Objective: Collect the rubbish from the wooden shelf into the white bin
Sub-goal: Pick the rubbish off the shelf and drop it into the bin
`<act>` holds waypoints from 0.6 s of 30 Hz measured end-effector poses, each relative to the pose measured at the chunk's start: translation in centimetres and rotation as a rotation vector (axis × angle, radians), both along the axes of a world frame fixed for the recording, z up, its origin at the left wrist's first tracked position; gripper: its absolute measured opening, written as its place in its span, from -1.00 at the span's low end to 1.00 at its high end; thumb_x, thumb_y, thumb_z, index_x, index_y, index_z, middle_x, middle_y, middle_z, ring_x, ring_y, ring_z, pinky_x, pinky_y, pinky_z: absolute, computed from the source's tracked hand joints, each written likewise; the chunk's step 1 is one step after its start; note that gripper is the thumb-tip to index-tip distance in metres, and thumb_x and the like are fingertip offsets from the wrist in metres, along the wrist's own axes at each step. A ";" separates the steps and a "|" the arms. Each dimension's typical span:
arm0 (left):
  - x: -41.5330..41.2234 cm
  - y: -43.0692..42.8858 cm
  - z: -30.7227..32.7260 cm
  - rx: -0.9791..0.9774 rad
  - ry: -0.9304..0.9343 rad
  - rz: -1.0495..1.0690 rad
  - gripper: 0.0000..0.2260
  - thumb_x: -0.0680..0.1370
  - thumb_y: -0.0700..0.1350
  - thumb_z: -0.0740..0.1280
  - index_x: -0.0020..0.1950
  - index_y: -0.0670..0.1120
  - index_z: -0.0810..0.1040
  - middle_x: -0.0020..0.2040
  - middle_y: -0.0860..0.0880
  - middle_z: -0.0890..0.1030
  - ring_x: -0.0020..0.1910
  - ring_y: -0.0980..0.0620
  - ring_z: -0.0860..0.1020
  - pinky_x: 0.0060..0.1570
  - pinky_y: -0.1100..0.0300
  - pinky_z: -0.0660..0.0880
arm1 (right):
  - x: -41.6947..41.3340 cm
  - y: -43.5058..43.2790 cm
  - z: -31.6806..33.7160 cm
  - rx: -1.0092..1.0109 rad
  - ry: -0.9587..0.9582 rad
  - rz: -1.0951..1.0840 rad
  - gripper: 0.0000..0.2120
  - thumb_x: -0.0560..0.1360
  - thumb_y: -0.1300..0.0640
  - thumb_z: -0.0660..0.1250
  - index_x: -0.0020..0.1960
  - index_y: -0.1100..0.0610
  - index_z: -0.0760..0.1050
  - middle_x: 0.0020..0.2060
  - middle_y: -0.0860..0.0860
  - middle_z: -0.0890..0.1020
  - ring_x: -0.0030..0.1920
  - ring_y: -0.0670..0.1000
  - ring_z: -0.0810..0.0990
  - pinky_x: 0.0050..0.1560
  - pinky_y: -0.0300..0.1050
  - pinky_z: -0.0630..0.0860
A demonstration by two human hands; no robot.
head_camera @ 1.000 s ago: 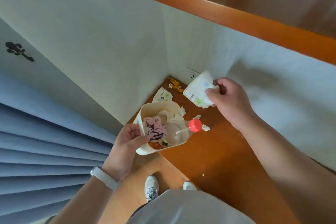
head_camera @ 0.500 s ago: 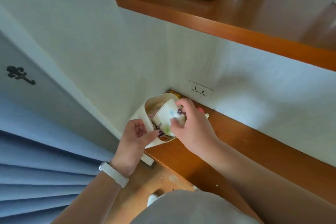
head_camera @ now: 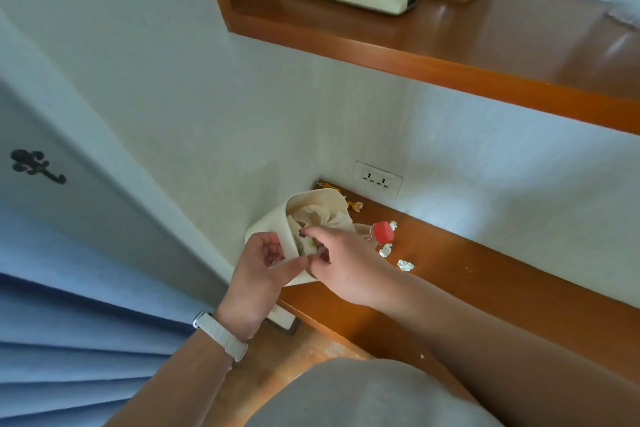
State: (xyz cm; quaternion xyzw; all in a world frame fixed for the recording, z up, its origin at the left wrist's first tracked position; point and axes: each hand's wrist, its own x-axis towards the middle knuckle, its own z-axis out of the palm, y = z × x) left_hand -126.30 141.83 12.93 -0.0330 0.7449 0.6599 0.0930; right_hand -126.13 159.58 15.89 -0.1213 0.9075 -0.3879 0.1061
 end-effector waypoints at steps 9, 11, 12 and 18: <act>-0.3 0.5 0.3 0.072 -0.006 -0.028 -0.60 0.16 0.21 0.64 -0.08 0.26 0.62 -0.11 0.08 0.72 -0.07 0.05 0.70 -0.19 0.29 0.59 | 1.2 3.3 1.8 -0.036 0.133 -0.082 -0.62 0.55 0.02 0.31 0.37 -0.02 0.44 -0.03 -0.28 0.53 -0.10 -0.28 0.57 -0.15 -0.40 0.54; -0.4 0.4 0.0 0.079 -0.036 0.015 -0.60 0.17 0.16 0.62 -0.06 0.23 0.60 -0.09 0.06 0.71 -0.05 0.01 0.71 -0.18 0.26 0.60 | 1.3 5.3 2.6 -0.018 0.199 -0.128 -0.62 0.51 -0.06 0.24 0.30 -0.01 0.48 -0.05 -0.31 0.50 -0.07 -0.29 0.55 -0.13 -0.37 0.54; -0.3 0.4 -0.2 0.085 -0.049 0.031 -0.58 0.18 0.14 0.61 -0.02 0.19 0.60 -0.08 0.03 0.71 -0.04 -0.01 0.71 -0.18 0.24 0.61 | 1.2 6.4 3.0 -0.026 0.224 -0.159 -0.63 0.50 -0.06 0.24 0.26 -0.01 0.50 -0.05 -0.30 0.52 -0.09 -0.26 0.57 -0.14 -0.34 0.55; 0.5 0.8 -1.1 0.099 -0.143 0.093 -0.34 0.12 0.17 0.63 0.12 -0.05 0.54 -0.09 -0.01 0.71 -0.06 -0.06 0.71 -0.19 0.19 0.62 | -0.9 13.0 -0.5 -0.015 0.232 -0.392 -0.85 0.53 0.03 0.27 0.08 -0.07 0.53 -0.08 -0.23 0.58 -0.11 -0.22 0.56 -0.21 -0.41 0.45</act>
